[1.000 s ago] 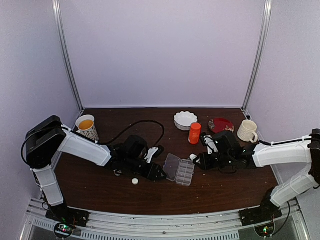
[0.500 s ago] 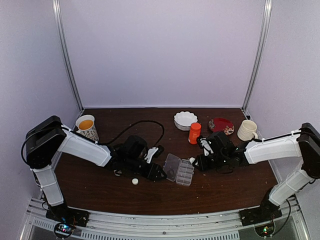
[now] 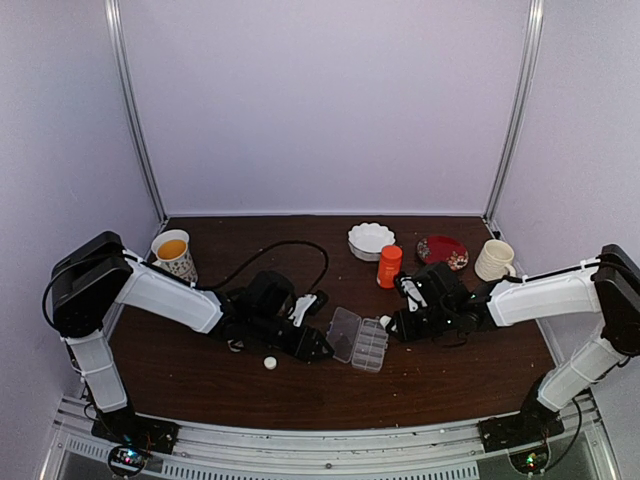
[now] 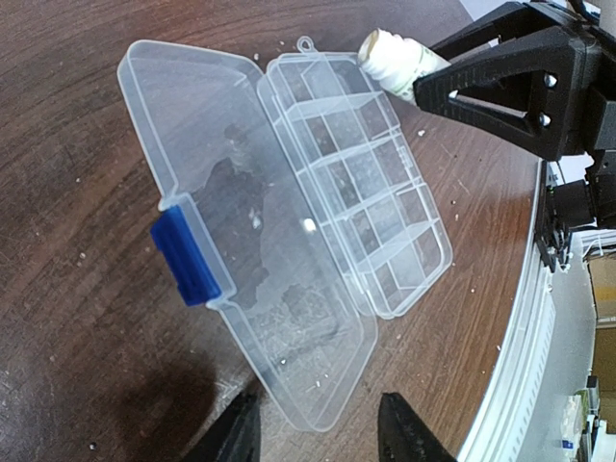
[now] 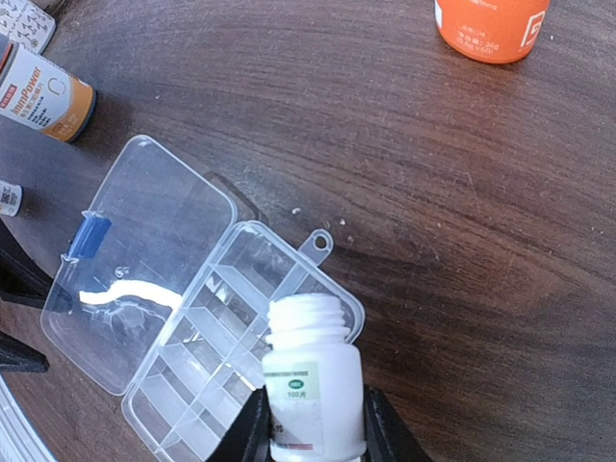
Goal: Sort the pills into containers
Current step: Pour the pill into the compartment of the pill container.
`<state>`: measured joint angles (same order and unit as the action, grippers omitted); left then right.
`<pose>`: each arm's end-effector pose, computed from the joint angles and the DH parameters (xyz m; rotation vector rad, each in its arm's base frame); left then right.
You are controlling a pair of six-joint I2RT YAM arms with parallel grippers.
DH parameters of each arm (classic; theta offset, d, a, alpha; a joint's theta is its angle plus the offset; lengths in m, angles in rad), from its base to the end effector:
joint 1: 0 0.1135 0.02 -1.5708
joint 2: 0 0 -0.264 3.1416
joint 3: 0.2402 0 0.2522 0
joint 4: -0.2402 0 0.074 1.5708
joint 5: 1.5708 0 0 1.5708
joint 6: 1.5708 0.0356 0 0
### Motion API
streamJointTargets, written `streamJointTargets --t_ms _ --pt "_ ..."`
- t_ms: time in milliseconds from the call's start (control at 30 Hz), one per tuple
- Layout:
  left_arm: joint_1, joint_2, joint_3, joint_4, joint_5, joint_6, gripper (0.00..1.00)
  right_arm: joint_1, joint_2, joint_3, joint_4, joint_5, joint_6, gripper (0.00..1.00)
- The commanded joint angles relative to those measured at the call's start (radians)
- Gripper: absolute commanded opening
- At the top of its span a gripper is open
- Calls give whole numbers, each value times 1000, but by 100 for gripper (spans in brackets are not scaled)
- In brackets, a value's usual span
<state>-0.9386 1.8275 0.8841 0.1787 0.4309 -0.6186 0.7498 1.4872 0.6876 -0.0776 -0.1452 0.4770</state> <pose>0.1985 -0.2961 0.1321 0.6548 2.5320 -1.1855 0.2025 0.1956 0.1588 -0.4164 2.5369 0.6875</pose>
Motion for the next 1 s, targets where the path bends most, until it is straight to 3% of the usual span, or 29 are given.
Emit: streamJointTargets --t_ms 0,333,433,967 --pt "3 -4 -7 38 5 2 45 -7 -21 -6 26 -2 11 0" --pt "3 -1 -5 37 7 2 45 -12 40 50 -55 -17 -15 0" --pt "3 -1 -4 33 6 3 45 -12 22 17 12 -39 4 0" --pt "4 4 3 24 8 7 45 -12 41 50 -51 -20 -10 0"
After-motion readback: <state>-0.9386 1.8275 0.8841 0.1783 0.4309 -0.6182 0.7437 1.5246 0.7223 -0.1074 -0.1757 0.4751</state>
